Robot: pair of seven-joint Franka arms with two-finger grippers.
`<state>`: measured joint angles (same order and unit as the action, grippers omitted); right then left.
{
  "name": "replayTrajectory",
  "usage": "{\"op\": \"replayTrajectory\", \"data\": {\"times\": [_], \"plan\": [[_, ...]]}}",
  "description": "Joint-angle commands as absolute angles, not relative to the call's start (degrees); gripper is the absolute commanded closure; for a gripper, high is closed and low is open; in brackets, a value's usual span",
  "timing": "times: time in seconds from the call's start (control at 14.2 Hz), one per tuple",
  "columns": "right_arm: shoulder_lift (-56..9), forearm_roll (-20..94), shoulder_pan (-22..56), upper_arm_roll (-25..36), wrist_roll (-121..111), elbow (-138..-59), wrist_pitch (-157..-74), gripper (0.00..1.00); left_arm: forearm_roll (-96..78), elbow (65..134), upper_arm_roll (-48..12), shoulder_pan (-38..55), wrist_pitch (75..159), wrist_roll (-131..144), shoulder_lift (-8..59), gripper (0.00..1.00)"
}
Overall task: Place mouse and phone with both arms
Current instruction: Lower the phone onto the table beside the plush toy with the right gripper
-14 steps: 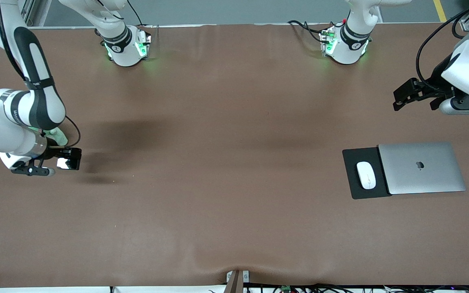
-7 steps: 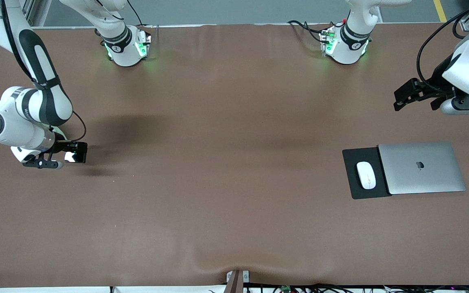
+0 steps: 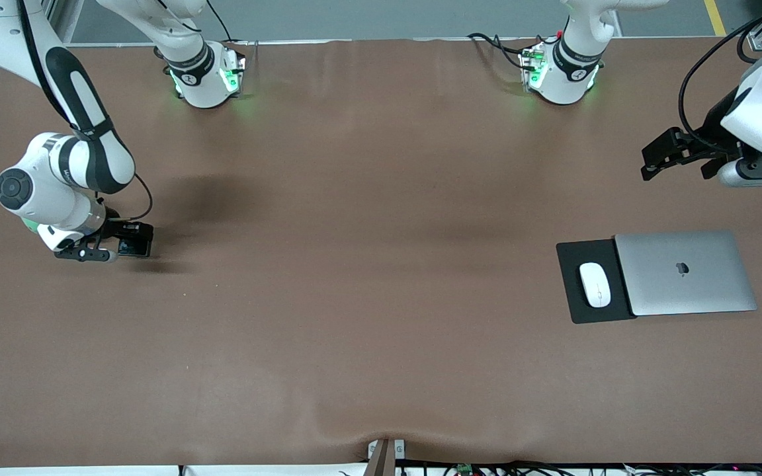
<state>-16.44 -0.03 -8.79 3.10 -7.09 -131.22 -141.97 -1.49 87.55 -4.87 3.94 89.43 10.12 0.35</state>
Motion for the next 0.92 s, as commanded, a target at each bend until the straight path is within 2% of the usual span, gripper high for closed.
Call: {"op": "replayTrajectory", "data": {"times": [0.0,0.14,0.35,0.42,0.49,0.56,0.63,0.85], "plan": [[-14.15,0.35,-10.63,2.64,-9.05,-132.98,-142.65,0.69,-1.58,88.07,-6.58,2.20,88.68,9.84,-0.44,0.00],[-14.50,0.35,-11.42,2.64,-9.23,-133.76,-144.30,0.59,-1.58,88.07,-6.68,2.29,88.68,9.84,-0.44,0.00],[-14.41,0.35,-11.43,2.55,-9.23,-138.33,-151.50,0.53,-1.50,87.89,-6.07,2.20,88.68,9.76,-0.35,0.00],[-14.50,0.35,-11.43,2.55,-9.23,-138.34,-151.61,0.47,-1.23,87.80,-5.98,2.02,88.68,9.76,-0.35,0.00],[-14.50,0.35,-11.43,2.55,-9.23,-138.25,-151.70,0.39,-1.23,87.72,-5.98,1.93,88.68,9.76,-0.35,0.00],[-14.59,0.35,-11.25,2.64,-9.23,-138.25,-152.13,0.24,-1.32,87.71,-5.98,1.93,88.68,9.76,-0.44,0.00],[-14.68,0.35,-11.16,2.55,-9.14,-138.25,-152.14,0.02,-1.32,87.63,-5.98,1.93,88.68,9.76,-0.35,0.00],[-14.77,0.35,-10.99,2.55,-8.96,-137.99,-152.23,0.00,-1.32,87.63,-6.06,1.94,88.95,9.76,0.00,0.00]]}}
